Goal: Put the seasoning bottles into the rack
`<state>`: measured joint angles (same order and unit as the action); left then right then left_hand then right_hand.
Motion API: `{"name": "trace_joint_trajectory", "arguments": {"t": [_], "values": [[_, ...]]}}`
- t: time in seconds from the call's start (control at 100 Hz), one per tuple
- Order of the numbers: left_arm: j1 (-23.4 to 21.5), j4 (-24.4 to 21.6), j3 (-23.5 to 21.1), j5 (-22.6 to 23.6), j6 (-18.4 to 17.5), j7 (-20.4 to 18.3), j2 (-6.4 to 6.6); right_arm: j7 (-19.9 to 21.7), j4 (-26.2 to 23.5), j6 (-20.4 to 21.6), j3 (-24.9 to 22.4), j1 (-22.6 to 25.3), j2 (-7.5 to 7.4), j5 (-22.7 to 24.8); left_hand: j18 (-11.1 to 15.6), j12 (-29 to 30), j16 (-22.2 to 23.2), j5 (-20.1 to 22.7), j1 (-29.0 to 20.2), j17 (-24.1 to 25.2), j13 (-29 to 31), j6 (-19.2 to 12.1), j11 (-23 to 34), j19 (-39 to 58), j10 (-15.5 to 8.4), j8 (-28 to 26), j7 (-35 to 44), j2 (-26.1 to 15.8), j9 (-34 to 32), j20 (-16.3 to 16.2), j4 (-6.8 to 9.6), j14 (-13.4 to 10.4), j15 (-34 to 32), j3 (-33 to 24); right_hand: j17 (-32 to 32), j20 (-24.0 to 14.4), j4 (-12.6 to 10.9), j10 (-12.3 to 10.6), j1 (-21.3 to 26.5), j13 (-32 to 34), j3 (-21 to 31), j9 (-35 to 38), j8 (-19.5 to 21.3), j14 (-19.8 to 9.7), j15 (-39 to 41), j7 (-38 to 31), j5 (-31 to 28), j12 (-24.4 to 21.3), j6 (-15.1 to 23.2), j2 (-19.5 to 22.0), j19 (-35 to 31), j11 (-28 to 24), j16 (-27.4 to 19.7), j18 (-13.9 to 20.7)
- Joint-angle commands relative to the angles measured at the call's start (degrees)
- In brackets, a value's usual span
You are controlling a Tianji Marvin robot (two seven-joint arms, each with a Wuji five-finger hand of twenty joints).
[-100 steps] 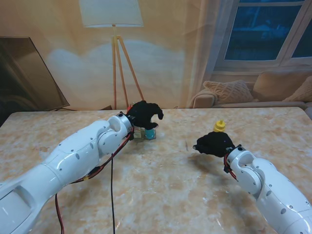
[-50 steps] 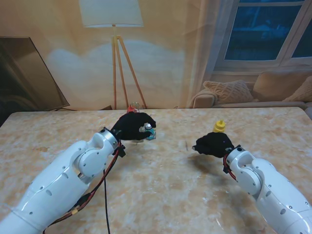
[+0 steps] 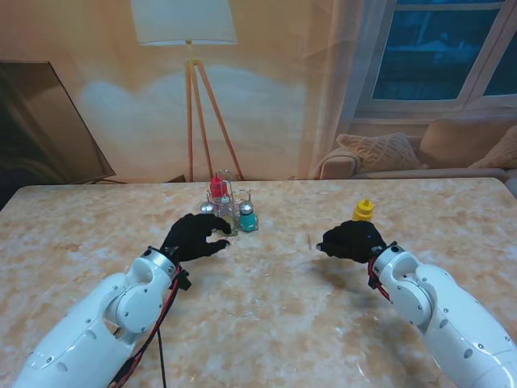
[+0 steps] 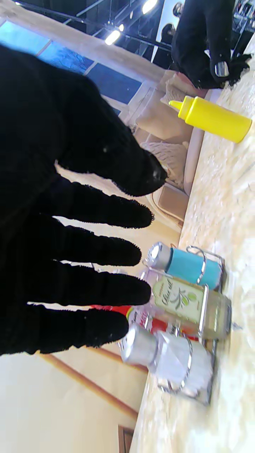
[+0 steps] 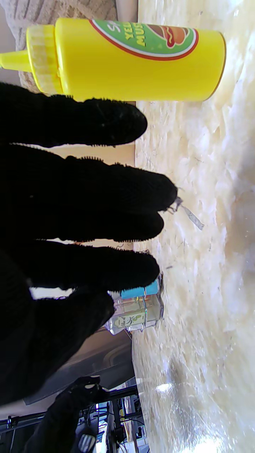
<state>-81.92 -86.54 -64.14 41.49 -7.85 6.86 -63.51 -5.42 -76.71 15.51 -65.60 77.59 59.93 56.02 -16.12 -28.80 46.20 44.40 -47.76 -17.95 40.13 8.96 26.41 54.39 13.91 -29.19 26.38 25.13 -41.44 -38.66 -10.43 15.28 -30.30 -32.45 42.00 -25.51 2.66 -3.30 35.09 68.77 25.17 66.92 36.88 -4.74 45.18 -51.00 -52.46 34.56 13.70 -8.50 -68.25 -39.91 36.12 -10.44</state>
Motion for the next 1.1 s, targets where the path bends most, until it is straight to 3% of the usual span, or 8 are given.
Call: {"name": "trace_joint_trajectory", "arguments": {"t": [0.0, 0.21, 0.65, 1.09], "values": [[-1.34, 0.3, -0.38, 0.03, 0.92, -0.41, -0.05, 0.58, -0.33, 0.27, 0.19, 0.66, 0.18, 0.21, -0.58, -0.7, 1.31, 1.63, -1.51, 0.11, 1.03, 0.56, 0.1, 0.95, 0.31, -0.95, -0.62, -0.93, -1.09, -1.41, -0.2, 0.78, -0.92, 1.16, -0.11, -0.75, 1.79, -0.22, -0.24, 1.01, 0.43, 0.68, -0.31, -1.43, 0.32, -0.56, -0.6, 0.12, 1.14, 0.04, -0.12, -0.47, -0.26, -0.13], [-2.01, 2.89, -0.23, 0.57, 3.33, 4.43, -0.82, 0.79, -0.07, 0.31, 0.49, 0.33, 0.18, -0.01, -1.03, -0.94, 1.75, 1.99, -2.47, 0.28, 1.1, 0.46, 0.29, 1.52, 0.5, -1.23, -0.23, -0.83, -1.43, -1.9, -0.12, 1.17, -1.36, 2.2, -0.14, -0.75, 1.76, -0.32, -0.25, 1.01, 0.41, 0.7, -0.31, -1.47, 0.31, -0.57, -0.66, 0.12, 1.1, 0.08, -0.09, -0.47, -0.26, -0.16], [-1.92, 4.23, -0.55, 2.32, 4.83, 5.34, -0.68, 0.59, -1.05, 0.7, -0.03, 0.81, 0.09, 0.85, -1.07, -0.97, 1.84, 1.85, -3.04, 0.96, 0.34, 0.65, 0.01, 1.22, 0.65, -1.11, -0.54, -1.24, -0.81, -2.15, 0.28, 1.29, -1.21, 3.36, -0.04, -0.77, 1.78, -0.44, -0.3, 1.08, 0.35, 0.82, -0.31, -1.64, 0.29, -0.55, -0.63, 0.12, 1.36, 0.05, -0.15, -0.47, -0.25, -0.17], [-2.67, 4.31, -1.72, 3.0, 4.22, 7.27, -0.81, 10.28, -7.48, 7.52, -7.4, -1.95, -0.64, -1.15, -1.11, -0.83, 1.54, 1.67, -1.69, 1.37, -0.39, 1.97, -0.27, 0.81, 0.84, -0.44, -2.36, -1.29, -0.06, -2.15, 0.69, 1.34, -0.71, 1.46, -0.61, -0.42, 2.42, -0.07, 0.32, -1.44, 0.4, -1.71, -1.55, -1.4, -3.35, 0.8, 2.36, -0.73, 0.91, -1.52, 0.92, 2.05, -1.51, 0.44]]}}
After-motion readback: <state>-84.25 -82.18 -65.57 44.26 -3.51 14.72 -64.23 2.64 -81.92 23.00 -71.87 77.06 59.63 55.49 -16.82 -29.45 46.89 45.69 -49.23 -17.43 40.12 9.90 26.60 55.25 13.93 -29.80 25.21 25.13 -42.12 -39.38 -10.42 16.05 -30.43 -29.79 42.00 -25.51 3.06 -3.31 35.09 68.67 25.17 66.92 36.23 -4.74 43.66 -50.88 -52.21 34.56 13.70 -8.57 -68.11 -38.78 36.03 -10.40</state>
